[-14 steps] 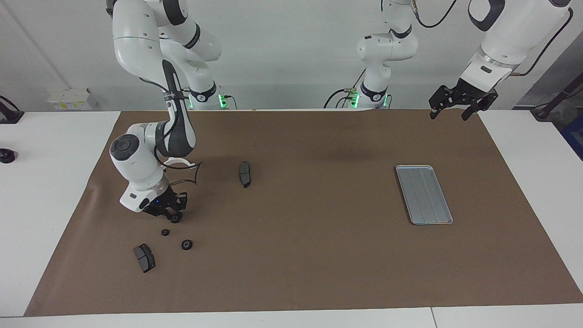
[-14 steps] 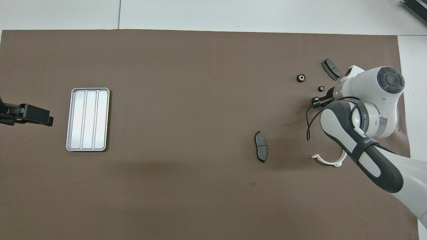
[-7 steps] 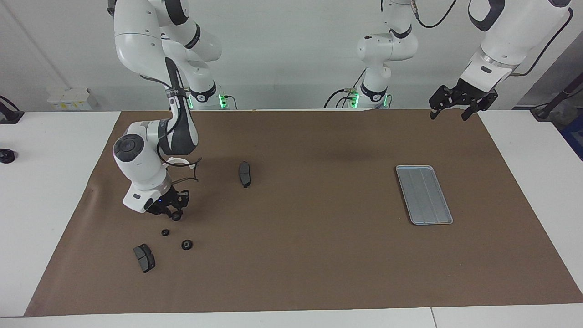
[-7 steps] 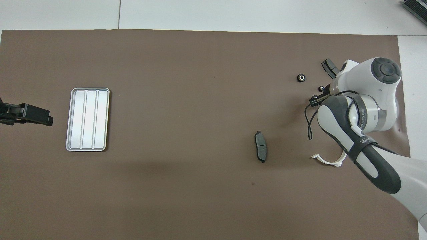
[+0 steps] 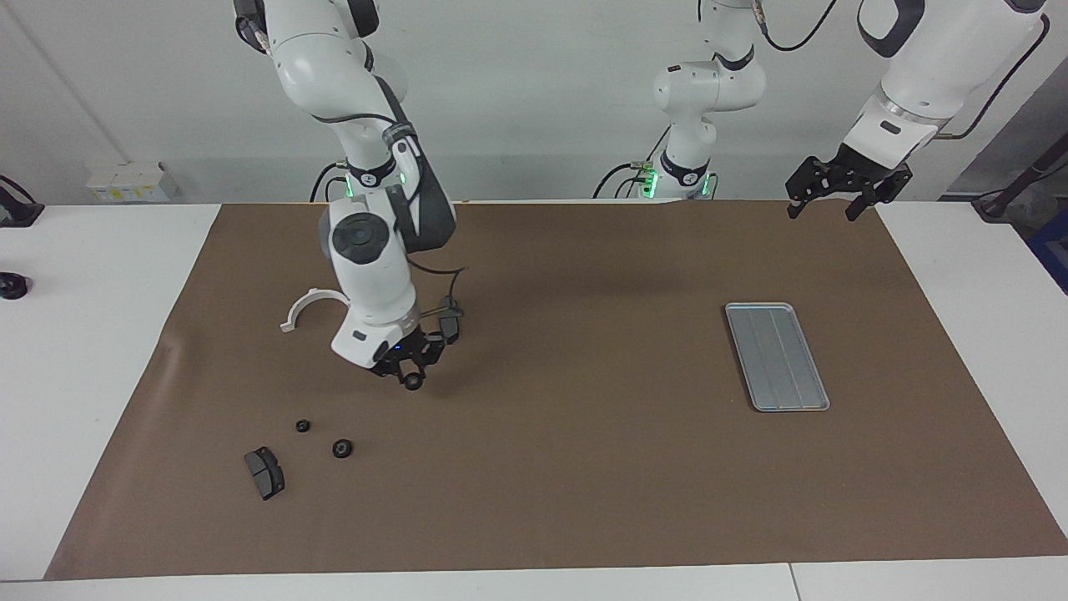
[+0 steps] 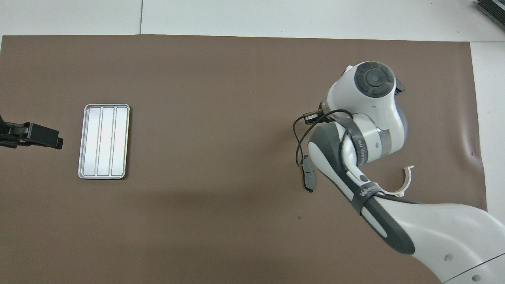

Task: Pick bearing gear from pile to tray
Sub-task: 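Carry the bearing with the right gripper to mid-table and release it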

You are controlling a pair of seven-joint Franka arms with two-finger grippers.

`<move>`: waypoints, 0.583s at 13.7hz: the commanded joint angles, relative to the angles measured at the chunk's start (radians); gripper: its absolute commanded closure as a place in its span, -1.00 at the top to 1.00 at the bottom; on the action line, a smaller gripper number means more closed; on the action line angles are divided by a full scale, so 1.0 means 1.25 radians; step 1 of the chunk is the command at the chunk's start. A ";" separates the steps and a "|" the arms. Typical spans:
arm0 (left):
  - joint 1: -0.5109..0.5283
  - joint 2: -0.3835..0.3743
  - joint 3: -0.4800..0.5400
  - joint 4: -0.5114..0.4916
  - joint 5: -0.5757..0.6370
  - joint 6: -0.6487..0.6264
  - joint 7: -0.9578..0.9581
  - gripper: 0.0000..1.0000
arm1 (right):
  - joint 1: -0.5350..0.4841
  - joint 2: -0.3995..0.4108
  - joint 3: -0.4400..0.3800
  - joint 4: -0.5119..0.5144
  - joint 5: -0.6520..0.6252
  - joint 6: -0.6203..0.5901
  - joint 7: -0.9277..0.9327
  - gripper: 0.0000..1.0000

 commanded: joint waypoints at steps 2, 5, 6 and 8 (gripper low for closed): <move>0.005 -0.022 -0.001 -0.024 0.006 0.000 0.005 1.00 | 0.132 0.009 0.003 0.016 -0.007 0.036 0.151 -1.00; 0.005 -0.022 -0.001 -0.024 0.006 0.000 0.005 1.00 | 0.234 0.072 0.000 0.021 -0.015 0.143 0.254 -1.00; 0.005 -0.022 -0.001 -0.024 0.006 0.000 0.005 1.00 | 0.244 0.083 0.000 0.024 -0.017 0.168 0.257 -1.00; 0.005 -0.022 -0.001 -0.024 0.006 0.000 0.005 1.00 | 0.264 0.098 0.001 0.025 -0.018 0.185 0.259 -1.00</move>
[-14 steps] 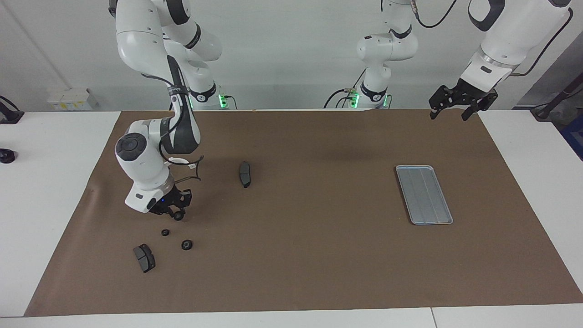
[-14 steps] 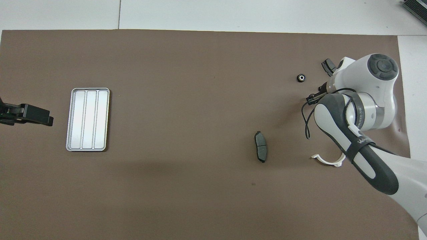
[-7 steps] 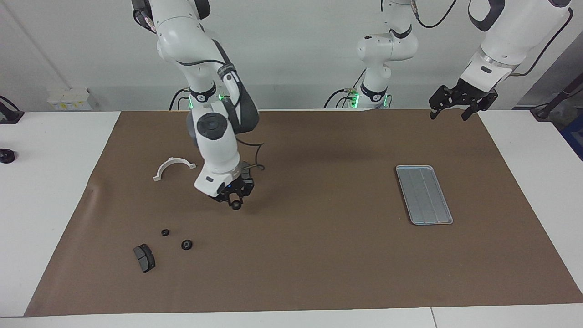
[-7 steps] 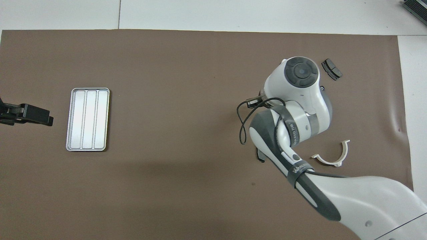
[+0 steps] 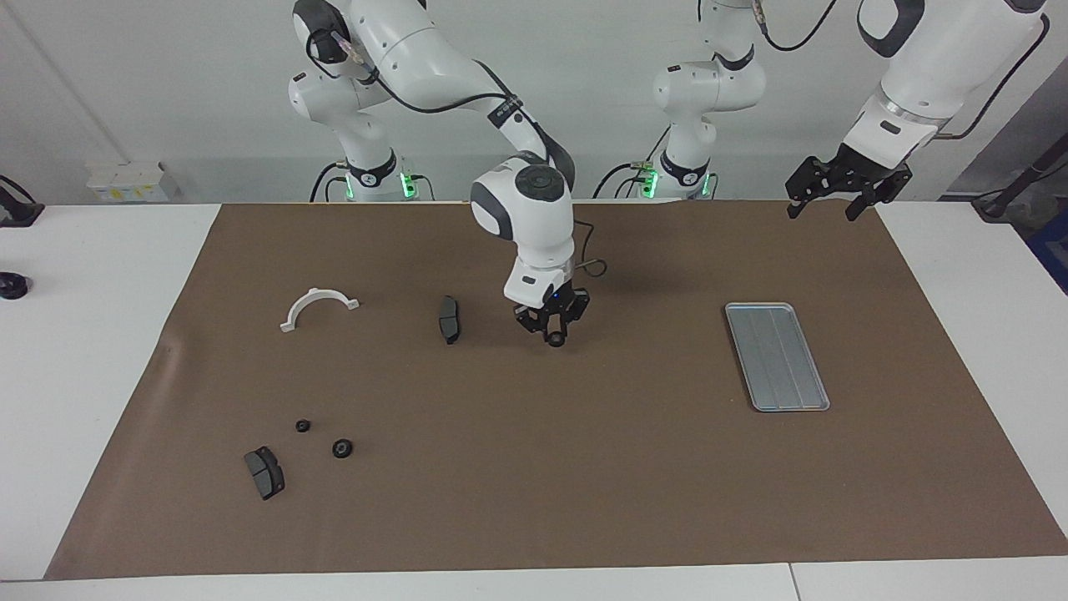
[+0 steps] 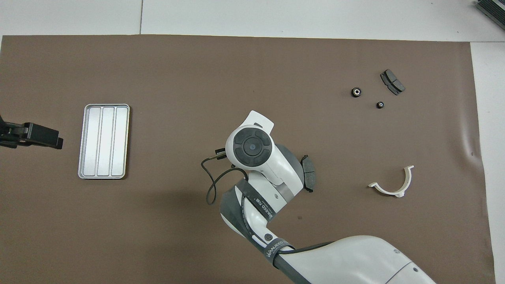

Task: Pick bearing gear from pile to tray
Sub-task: 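Carry the bearing with the right gripper to mid-table and release it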

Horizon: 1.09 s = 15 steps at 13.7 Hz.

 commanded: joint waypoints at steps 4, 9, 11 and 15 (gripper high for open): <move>0.005 -0.022 -0.001 -0.024 0.006 0.002 0.004 1.00 | 0.047 0.053 -0.002 0.021 -0.028 0.059 0.024 -1.00; 0.005 -0.022 -0.001 -0.024 0.006 0.000 0.005 1.00 | 0.038 0.059 -0.002 0.045 -0.037 0.040 0.020 0.36; 0.005 -0.022 -0.001 -0.024 0.006 0.000 0.005 1.00 | 0.011 0.065 -0.005 0.073 -0.038 -0.006 0.003 0.37; 0.005 -0.022 -0.001 -0.024 0.006 0.000 0.005 1.00 | -0.175 0.058 -0.004 0.077 -0.042 -0.039 -0.248 0.36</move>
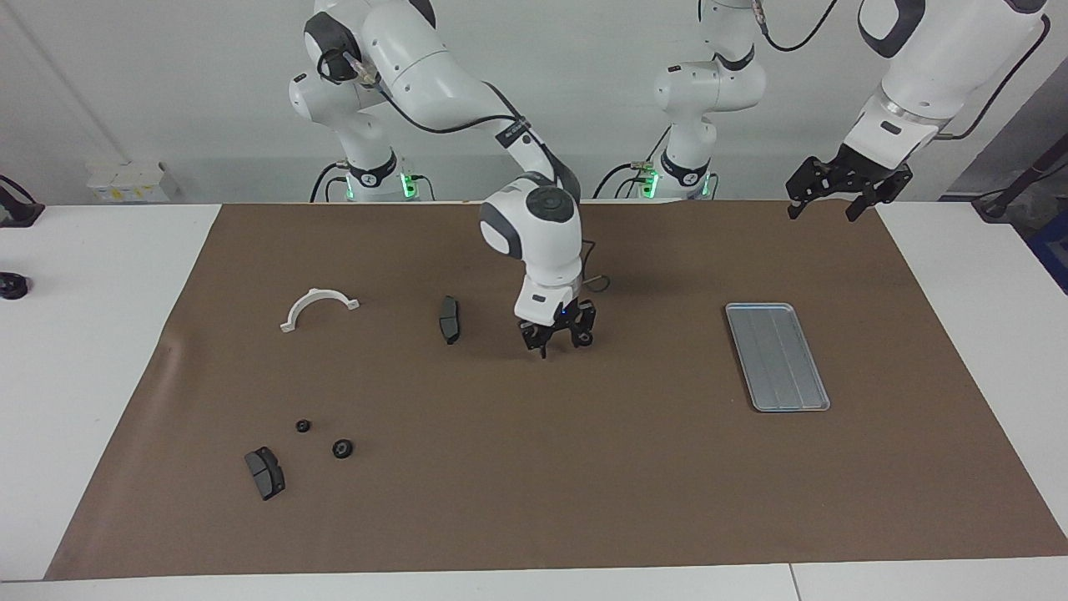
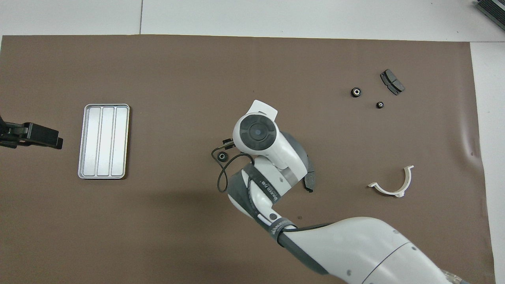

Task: Pick bearing gear from pile to tray
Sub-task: 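Carry the bearing with the right gripper to mid-table and release it, then reach the left gripper to the bearing while the right gripper returns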

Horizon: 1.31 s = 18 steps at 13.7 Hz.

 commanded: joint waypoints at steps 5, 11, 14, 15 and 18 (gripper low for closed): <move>0.005 -0.022 -0.001 -0.024 0.006 0.000 0.005 1.00 | -0.279 0.011 0.017 0.021 -0.013 -0.001 -0.319 0.35; -0.037 -0.087 -0.012 -0.214 0.006 0.246 -0.091 1.00 | -0.372 0.009 0.015 0.018 -0.034 0.050 -0.415 0.34; -0.118 -0.070 -0.013 -0.295 0.006 0.366 -0.207 1.00 | -0.411 0.010 0.015 0.007 -0.033 0.071 -0.464 0.34; -0.153 -0.037 -0.013 -0.295 0.006 0.395 -0.240 1.00 | -0.416 0.010 0.017 0.003 -0.030 0.076 -0.462 0.34; -0.270 0.046 -0.012 -0.295 0.008 0.481 -0.481 1.00 | -0.424 0.011 0.017 -0.009 -0.019 0.093 -0.453 0.30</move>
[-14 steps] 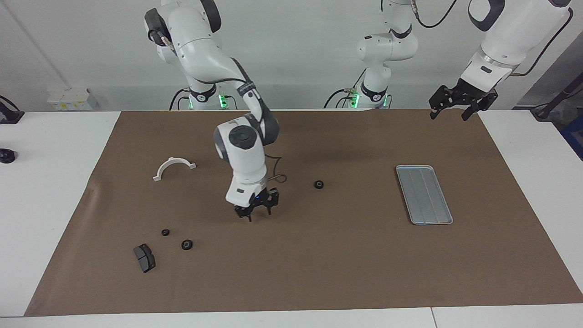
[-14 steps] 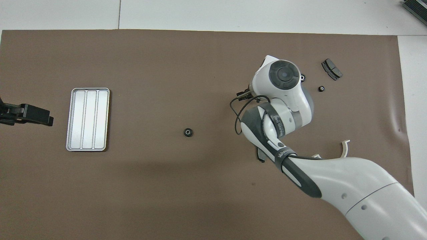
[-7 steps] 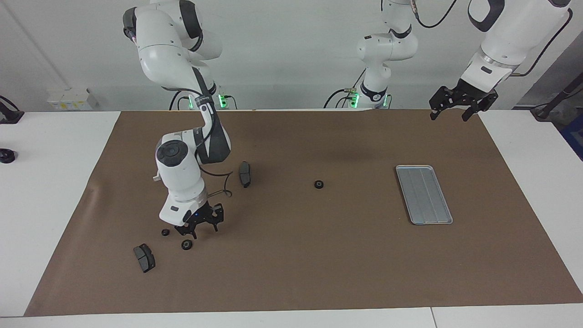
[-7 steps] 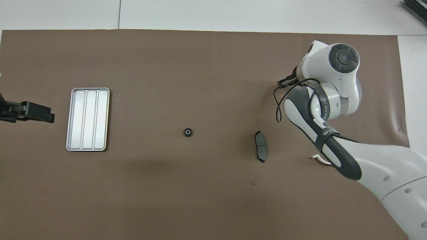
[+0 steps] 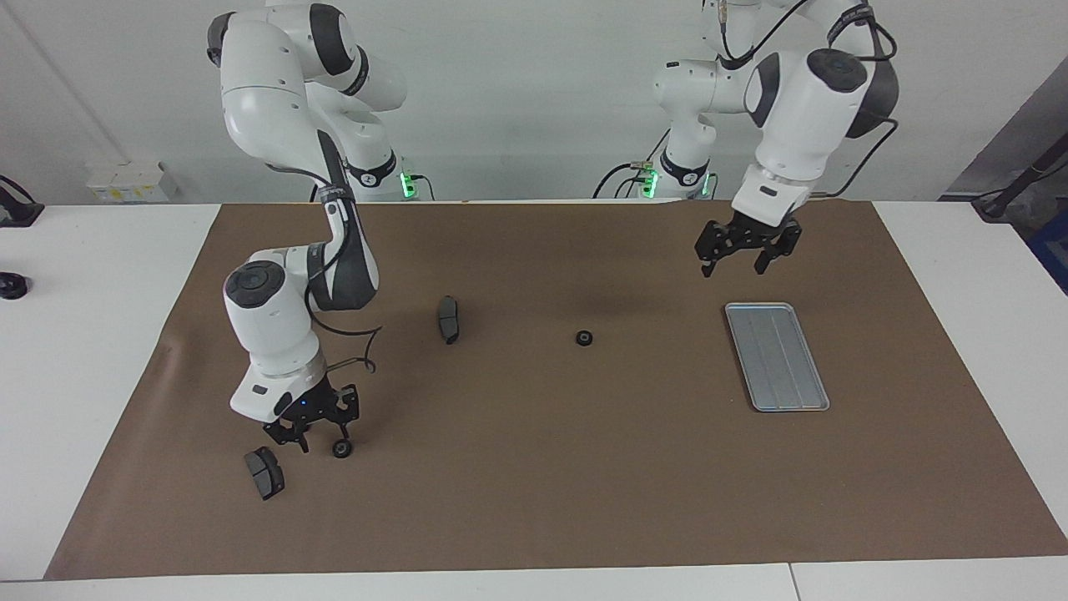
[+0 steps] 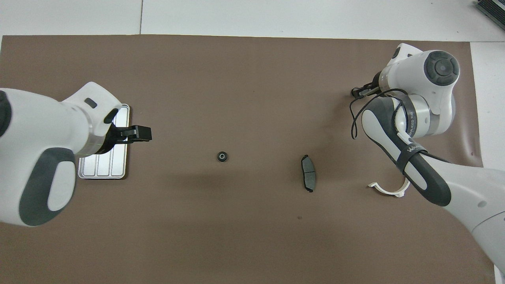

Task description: Pick bearing gear from pile to tray

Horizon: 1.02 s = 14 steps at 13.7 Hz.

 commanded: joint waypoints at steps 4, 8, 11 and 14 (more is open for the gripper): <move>-0.174 0.117 0.014 -0.010 0.036 0.130 -0.352 1.00 | -0.014 0.005 0.018 -0.030 0.014 0.042 -0.001 0.25; -0.280 0.269 0.014 -0.001 0.198 0.240 -0.613 1.00 | -0.006 0.005 0.016 -0.053 0.028 0.076 0.015 0.21; -0.277 0.302 0.015 -0.002 0.201 0.282 -0.616 1.00 | -0.004 0.009 0.016 -0.056 0.027 0.089 0.015 0.13; -0.275 0.311 0.014 -0.007 0.202 0.298 -0.626 0.96 | -0.004 0.009 0.016 -0.058 0.027 0.091 0.015 0.05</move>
